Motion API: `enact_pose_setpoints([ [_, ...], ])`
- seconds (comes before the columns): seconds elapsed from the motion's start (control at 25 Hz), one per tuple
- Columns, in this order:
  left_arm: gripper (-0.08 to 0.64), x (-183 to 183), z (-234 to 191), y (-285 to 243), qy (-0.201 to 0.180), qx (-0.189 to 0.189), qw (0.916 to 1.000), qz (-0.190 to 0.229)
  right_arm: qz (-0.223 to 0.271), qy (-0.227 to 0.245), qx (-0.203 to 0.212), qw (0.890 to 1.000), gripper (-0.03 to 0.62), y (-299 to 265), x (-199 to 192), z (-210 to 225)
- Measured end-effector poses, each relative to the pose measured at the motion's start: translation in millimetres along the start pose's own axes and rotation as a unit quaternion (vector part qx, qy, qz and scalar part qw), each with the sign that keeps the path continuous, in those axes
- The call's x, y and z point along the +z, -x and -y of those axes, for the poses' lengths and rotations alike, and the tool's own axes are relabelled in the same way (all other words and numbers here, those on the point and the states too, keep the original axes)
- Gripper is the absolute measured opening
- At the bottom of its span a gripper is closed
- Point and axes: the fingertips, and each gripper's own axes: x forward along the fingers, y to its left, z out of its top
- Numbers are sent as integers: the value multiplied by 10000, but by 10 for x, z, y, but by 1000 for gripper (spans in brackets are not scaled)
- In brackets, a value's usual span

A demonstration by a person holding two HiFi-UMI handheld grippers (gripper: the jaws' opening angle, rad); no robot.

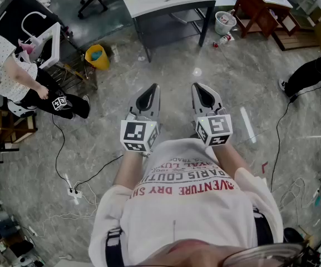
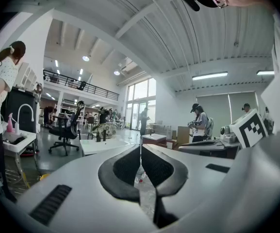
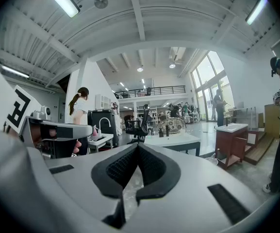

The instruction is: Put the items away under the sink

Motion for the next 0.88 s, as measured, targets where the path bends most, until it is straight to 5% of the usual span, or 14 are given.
enact_pose_setpoints([
  [0.88, 28, -226, -243, -166, 205, 108, 9995, -215, -275, -267, -177, 9991, 26, -200, -218, 175],
])
